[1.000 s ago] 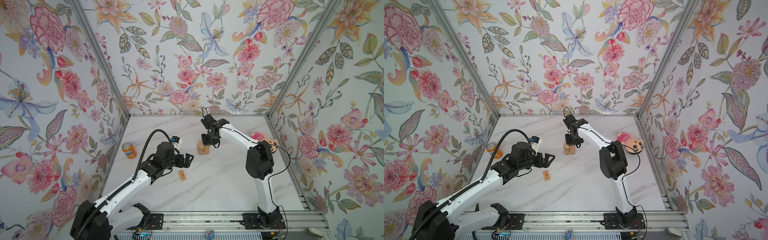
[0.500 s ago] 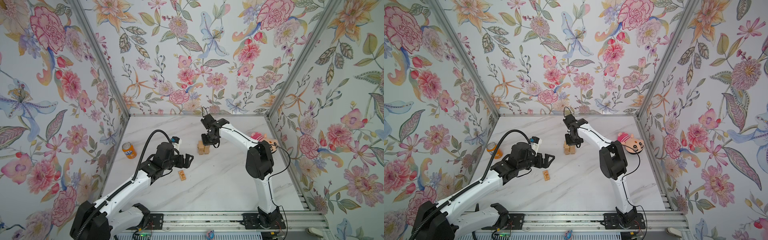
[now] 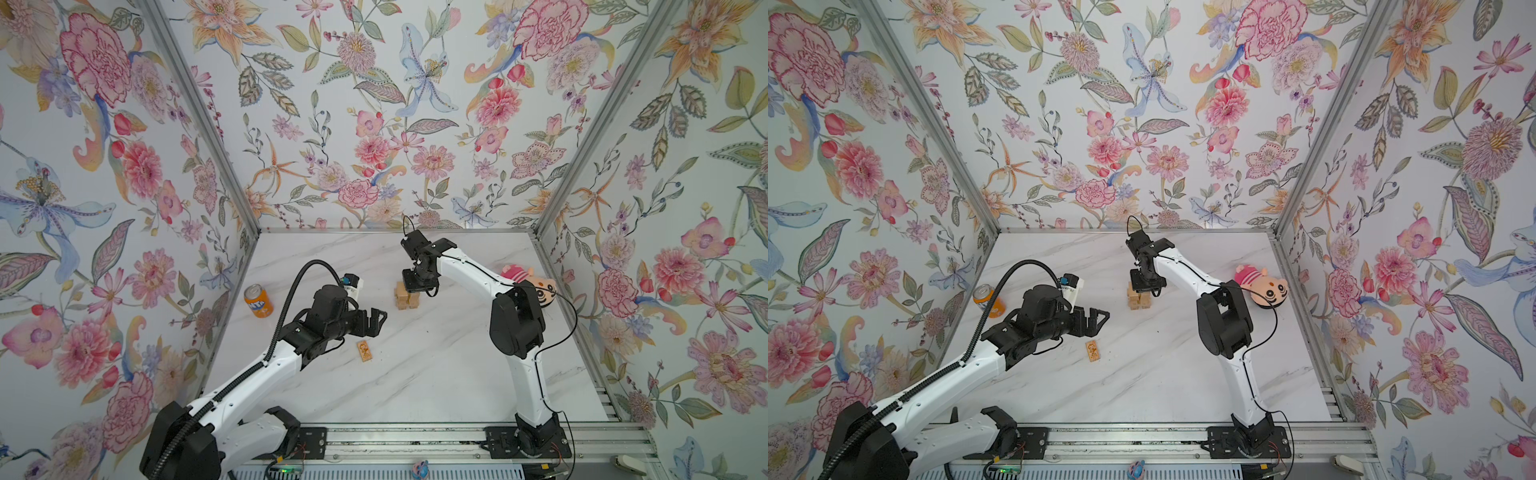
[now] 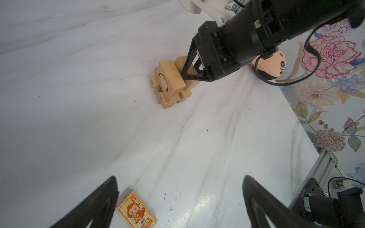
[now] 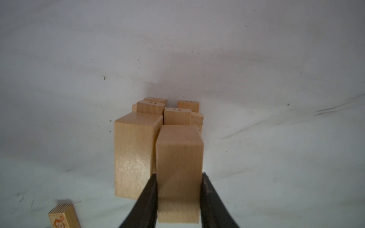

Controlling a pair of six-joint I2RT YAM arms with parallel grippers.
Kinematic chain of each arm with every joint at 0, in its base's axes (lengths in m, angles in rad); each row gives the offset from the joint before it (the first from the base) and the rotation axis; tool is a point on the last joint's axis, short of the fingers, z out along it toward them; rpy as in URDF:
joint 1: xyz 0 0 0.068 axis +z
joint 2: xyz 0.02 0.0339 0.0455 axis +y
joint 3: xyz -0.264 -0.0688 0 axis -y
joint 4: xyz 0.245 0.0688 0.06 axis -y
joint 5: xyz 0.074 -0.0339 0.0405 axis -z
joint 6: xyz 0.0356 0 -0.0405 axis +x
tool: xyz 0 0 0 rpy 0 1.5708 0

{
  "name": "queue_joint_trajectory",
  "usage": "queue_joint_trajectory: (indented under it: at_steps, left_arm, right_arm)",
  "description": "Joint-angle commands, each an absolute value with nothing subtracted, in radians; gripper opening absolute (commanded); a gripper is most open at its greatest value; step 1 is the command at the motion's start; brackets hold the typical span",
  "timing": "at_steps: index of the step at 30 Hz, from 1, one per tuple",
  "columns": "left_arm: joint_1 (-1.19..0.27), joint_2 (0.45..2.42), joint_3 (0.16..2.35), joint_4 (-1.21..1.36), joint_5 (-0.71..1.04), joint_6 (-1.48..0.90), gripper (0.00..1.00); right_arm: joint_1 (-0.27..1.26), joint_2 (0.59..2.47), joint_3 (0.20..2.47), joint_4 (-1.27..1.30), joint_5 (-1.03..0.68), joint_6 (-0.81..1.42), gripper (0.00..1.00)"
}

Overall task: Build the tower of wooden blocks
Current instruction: 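Set the wooden block upright against the structure and open the right gripper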

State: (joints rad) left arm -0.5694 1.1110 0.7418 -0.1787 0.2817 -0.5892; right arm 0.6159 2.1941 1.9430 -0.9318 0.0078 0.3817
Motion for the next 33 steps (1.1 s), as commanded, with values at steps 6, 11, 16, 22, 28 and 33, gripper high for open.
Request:
queue_joint_trajectory:
  at_steps: [6,11,16,22,28,33]
  left_arm:
    - [-0.557,1.096,0.732,-0.173,0.285,-0.569,0.99]
    - [-0.558,1.096,0.731,-0.173,0.285,-0.569,0.99]
    - [-0.557,1.095,0.731,-0.172,0.284,-0.569,0.99]
    - [-0.559,1.099,0.733,-0.168,0.286,-0.568,0.99]
    - [-0.557,1.106,0.742,-0.17,0.285,-0.57,0.99]
    - [-0.558,1.108,0.747,-0.171,0.284,-0.57,0.99]
  right_arm:
    - [0.623,2.208,1.961,-0.963,0.017,0.391,0.37]
    - [0.621,2.206,1.962,-0.963,0.018,0.391,0.39]
    - [0.617,2.202,1.962,-0.965,0.023,0.39,0.4]
    - [0.611,2.188,1.973,-0.97,0.028,0.387,0.42]
    - [0.604,2.175,1.992,-0.985,0.039,0.378,0.44]
    - [0.6,2.16,1.994,-0.984,0.044,0.376,0.49]
